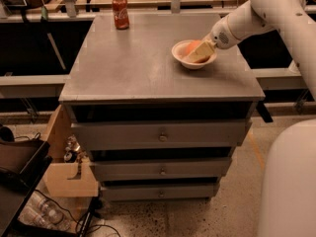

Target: Pick orange from paper bowl and place on counter

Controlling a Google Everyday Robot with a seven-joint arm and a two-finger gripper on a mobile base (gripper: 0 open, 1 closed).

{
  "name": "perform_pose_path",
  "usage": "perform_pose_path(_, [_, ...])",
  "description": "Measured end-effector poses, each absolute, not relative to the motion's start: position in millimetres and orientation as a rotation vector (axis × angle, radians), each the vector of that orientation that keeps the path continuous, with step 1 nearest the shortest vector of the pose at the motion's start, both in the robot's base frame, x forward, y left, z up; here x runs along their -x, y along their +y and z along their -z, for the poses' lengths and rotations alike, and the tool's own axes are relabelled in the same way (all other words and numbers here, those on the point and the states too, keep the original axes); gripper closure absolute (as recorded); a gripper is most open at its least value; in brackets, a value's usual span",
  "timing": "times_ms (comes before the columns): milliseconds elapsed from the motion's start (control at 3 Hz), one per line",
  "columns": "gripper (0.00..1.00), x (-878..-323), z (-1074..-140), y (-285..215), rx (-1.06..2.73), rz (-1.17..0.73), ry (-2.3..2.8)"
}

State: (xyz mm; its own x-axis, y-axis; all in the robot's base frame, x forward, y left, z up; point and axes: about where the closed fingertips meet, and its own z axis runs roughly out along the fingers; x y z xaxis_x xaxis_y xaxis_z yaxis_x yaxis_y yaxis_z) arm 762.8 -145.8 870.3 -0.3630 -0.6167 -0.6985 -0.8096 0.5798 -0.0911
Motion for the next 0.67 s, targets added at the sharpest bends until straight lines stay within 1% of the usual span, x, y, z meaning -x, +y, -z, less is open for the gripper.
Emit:
perform_pose_path(333, [0.58,-759.1,-863.2,-144.9,1.138,-0.362,2.109])
perform_pose_path(667, [0.88,-756.8,-858.4,-144.1,1.132,-0.365,2.111])
